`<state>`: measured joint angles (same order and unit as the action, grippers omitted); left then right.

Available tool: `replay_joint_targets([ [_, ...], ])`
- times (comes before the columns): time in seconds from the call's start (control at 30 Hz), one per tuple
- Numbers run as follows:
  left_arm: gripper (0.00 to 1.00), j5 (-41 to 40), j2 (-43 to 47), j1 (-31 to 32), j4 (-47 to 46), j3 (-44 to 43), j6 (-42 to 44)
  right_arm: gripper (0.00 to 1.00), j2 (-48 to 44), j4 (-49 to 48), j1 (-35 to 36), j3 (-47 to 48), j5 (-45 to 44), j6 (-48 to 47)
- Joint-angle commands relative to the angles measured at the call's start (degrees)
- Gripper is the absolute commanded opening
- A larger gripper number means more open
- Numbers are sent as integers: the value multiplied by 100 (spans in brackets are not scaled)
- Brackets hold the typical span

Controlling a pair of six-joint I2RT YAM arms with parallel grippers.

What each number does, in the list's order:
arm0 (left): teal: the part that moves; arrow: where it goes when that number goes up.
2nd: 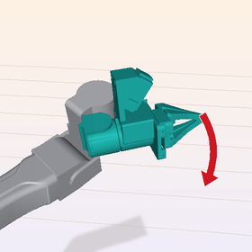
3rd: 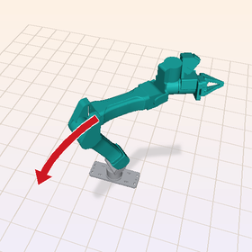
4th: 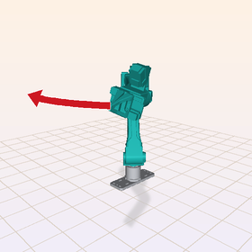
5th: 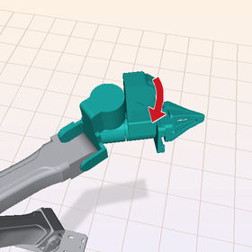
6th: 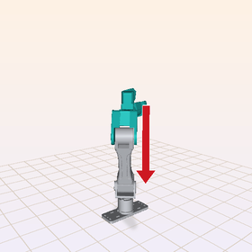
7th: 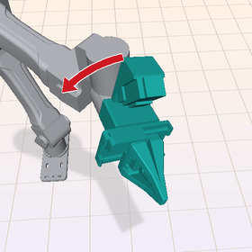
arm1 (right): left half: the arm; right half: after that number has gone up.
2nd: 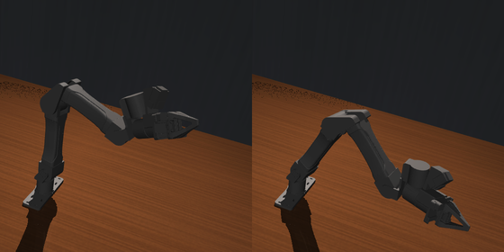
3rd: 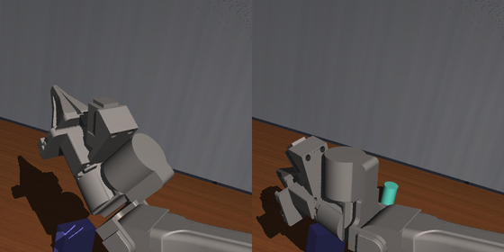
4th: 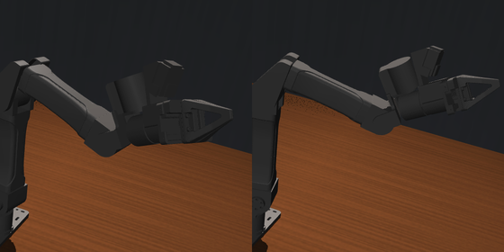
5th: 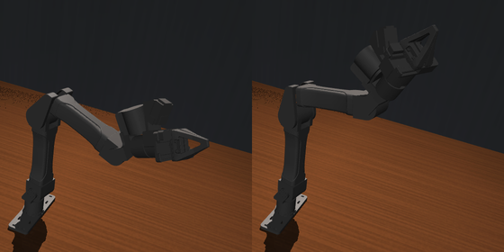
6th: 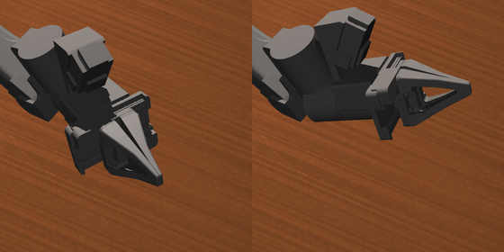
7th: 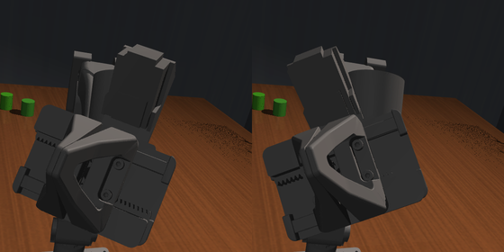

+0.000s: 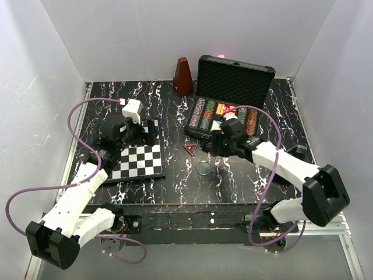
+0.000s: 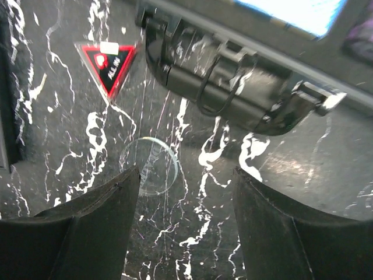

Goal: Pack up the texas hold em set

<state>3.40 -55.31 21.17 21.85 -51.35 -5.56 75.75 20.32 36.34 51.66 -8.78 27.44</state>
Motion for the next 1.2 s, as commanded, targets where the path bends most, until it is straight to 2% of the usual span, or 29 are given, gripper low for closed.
replay_joint_targets([
  [0.0,98,20,20,1,-75,29,11,71,519,-107,514,2,-265,709],
  [0.27,98,29,-15,1,-84,20,46,76,1398,271,1174,520,-590,1149],
  [0.57,98,47,-41,1,-84,2,55,79,1794,411,1315,731,-380,1132],
  [1.17,98,64,-50,1,-75,2,38,79,2331,878,1604,1110,-985,1158],
])
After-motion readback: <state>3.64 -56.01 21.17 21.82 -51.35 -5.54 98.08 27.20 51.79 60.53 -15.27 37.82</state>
